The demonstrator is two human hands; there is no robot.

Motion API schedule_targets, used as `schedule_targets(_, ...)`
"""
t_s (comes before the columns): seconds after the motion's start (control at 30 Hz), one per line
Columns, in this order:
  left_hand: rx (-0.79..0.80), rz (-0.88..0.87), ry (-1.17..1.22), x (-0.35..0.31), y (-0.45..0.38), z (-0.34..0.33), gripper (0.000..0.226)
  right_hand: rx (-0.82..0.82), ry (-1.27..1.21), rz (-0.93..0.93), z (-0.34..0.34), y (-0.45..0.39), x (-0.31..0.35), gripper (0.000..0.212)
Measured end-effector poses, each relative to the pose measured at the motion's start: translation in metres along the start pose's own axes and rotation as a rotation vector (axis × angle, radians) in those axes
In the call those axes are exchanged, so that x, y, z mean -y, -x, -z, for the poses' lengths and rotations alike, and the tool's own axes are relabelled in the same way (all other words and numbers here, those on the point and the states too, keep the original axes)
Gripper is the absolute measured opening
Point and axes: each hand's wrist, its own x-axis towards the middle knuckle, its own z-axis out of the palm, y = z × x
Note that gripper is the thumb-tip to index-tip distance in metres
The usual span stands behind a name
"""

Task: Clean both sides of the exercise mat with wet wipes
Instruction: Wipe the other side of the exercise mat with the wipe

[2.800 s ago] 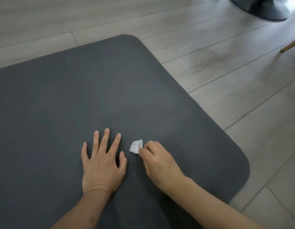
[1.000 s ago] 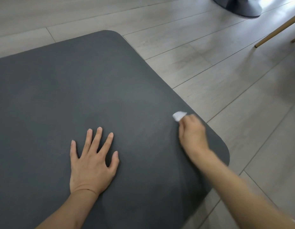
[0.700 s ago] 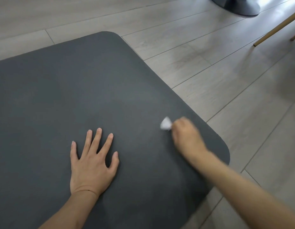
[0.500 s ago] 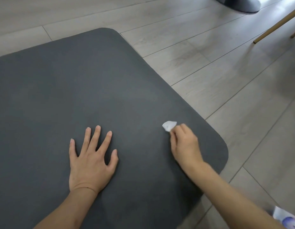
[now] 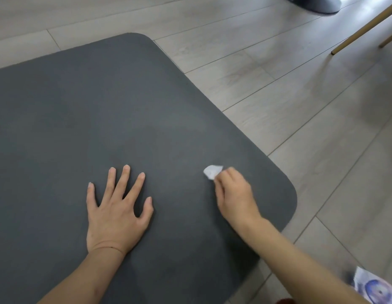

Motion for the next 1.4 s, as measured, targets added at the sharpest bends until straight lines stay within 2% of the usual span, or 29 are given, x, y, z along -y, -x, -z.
schedule_targets(0.07,0.0,0.002,0.0,0.0,0.0,0.0,0.067,0.186,-0.11,0.299,-0.004,0.05,0.043,0.014)
schedule_targets(0.13,-0.001,-0.004,0.001,0.0,0.001,0.001,0.067,0.28,-0.077,0.437,0.0,0.048,0.032,0.018)
schedule_targets(0.2,-0.008,-0.006,0.007,0.0,0.001,0.001,0.066,0.19,0.04,0.321,0.002,0.001,-0.01,0.016)
schedule_targets(0.3,-0.007,-0.007,0.006,0.0,0.001,0.002,0.065,-0.006,0.211,-0.073,0.017,-0.068,-0.072,0.014)
schedule_targets(0.37,-0.001,-0.006,0.014,0.0,0.0,0.002,0.065,-0.068,0.198,-0.211,0.016,-0.066,-0.069,0.006)
schedule_targets(0.4,0.0,-0.007,0.02,-0.001,0.001,0.002,0.065,-0.065,0.172,-0.212,0.011,-0.051,-0.053,0.008)
schedule_targets(0.43,-0.002,-0.007,0.025,-0.001,0.0,0.002,0.065,-0.043,0.106,-0.148,0.004,-0.028,-0.031,0.016)
schedule_targets(0.5,-0.007,-0.007,0.033,-0.001,0.0,0.002,0.065,0.101,-0.089,0.148,-0.003,0.026,0.019,0.02)
schedule_targets(0.57,-0.004,-0.007,0.031,0.0,0.001,0.002,0.065,0.285,-0.121,0.402,0.0,0.057,0.043,0.011)
schedule_targets(0.6,-0.001,-0.009,0.026,0.0,0.001,0.001,0.065,0.314,-0.09,0.448,0.001,0.049,0.035,0.014)
schedule_targets(0.63,0.001,-0.01,0.019,0.0,0.001,0.001,0.065,0.277,-0.029,0.425,0.002,0.031,0.017,0.017)
schedule_targets(0.67,0.002,-0.012,0.015,0.0,0.001,0.002,0.065,0.215,0.031,0.316,0.002,0.007,-0.005,0.017)
schedule_targets(0.77,0.003,-0.007,0.019,-0.001,0.0,0.002,0.065,0.016,0.207,-0.133,0.013,-0.06,-0.076,0.011)
schedule_targets(0.83,0.004,-0.007,0.021,-0.001,0.0,0.001,0.064,-0.076,0.181,-0.241,0.015,-0.062,-0.077,0.008)
schedule_targets(0.9,0.001,-0.009,0.027,0.0,0.0,0.001,0.064,-0.042,0.082,-0.17,0.006,-0.026,-0.035,0.005)
schedule_targets(0.93,0.002,-0.008,0.024,0.0,0.0,0.001,0.064,0.042,-0.004,-0.078,0.004,0.0,-0.006,0.007)
schedule_targets(1.0,0.009,-0.005,0.022,0.001,-0.001,0.002,0.064,0.289,-0.112,0.218,0.004,0.052,0.038,0.013)
schedule_targets(1.03,0.014,-0.004,0.023,0.0,0.0,0.003,0.064,0.351,-0.091,0.343,0.004,0.062,0.037,0.014)
schedule_targets(1.07,0.017,-0.004,0.02,-0.001,0.0,0.004,0.064,0.338,-0.061,0.382,0.006,0.057,0.023,0.015)
schedule_targets(1.1,0.02,-0.005,0.014,-0.001,0.0,0.004,0.064,0.271,-0.034,0.322,0.004,0.043,0.003,0.016)
schedule_targets(1.2,0.028,0.003,0.004,-0.001,0.0,0.004,0.064,0.005,-0.028,-0.096,0.0,0.003,-0.042,0.017)
schedule_targets(1.23,0.028,0.006,0.006,-0.001,-0.001,0.004,0.064,-0.052,-0.048,-0.164,-0.003,0.0,-0.046,0.016)
schedule_targets(1.4,-0.04,-0.023,0.044,-0.005,0.0,0.009,0.059,-0.127,-0.096,-0.157,-0.005,0.006,-0.044,0.014)
